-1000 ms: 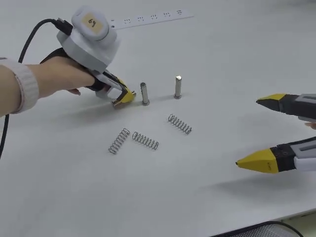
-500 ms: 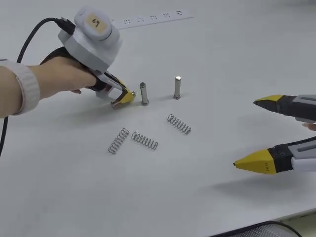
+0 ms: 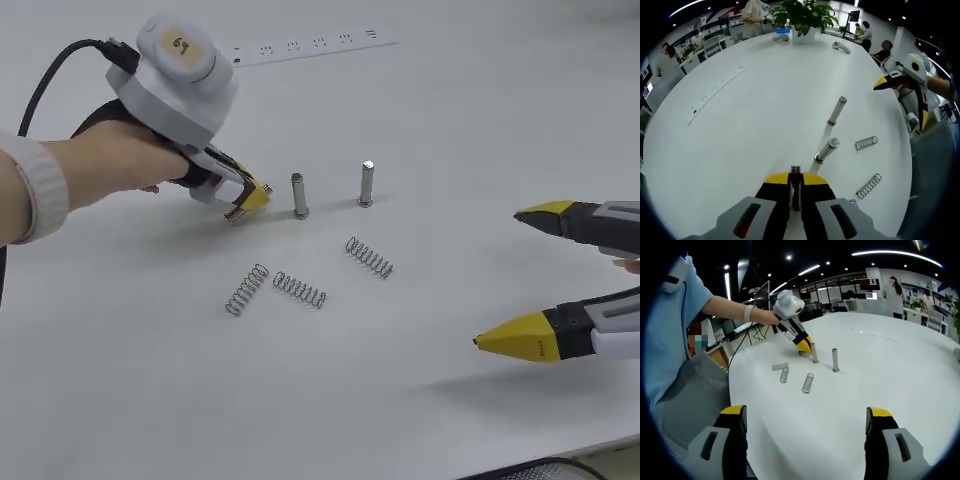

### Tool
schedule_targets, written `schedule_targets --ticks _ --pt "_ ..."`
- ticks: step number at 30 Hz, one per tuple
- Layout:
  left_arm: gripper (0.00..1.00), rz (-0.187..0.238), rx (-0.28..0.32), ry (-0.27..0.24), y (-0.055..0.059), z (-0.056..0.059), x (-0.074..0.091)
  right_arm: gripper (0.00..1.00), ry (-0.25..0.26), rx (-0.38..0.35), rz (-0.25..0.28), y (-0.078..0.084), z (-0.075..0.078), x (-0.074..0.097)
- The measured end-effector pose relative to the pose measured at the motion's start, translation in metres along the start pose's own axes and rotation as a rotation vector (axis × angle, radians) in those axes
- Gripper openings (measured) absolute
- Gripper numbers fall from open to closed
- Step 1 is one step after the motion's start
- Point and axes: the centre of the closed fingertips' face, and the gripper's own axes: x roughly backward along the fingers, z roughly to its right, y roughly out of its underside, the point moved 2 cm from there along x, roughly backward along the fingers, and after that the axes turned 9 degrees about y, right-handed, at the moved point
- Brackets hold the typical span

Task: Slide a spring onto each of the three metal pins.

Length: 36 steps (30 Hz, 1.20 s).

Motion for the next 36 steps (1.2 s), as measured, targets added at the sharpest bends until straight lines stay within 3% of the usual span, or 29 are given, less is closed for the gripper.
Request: schedule_targets --ticks 16,36 --pt "0.00 0.093 0.058 -0.048 0.003 -0.005 0.019 0.97 -0.009 0.006 0.000 -0.002 -0.004 0.000" --pt "0.00 0.175 0.094 -0.083 0.008 0.001 0.035 0.98 -0.014 0.011 0.002 -0.005 -0.007 -0.003"
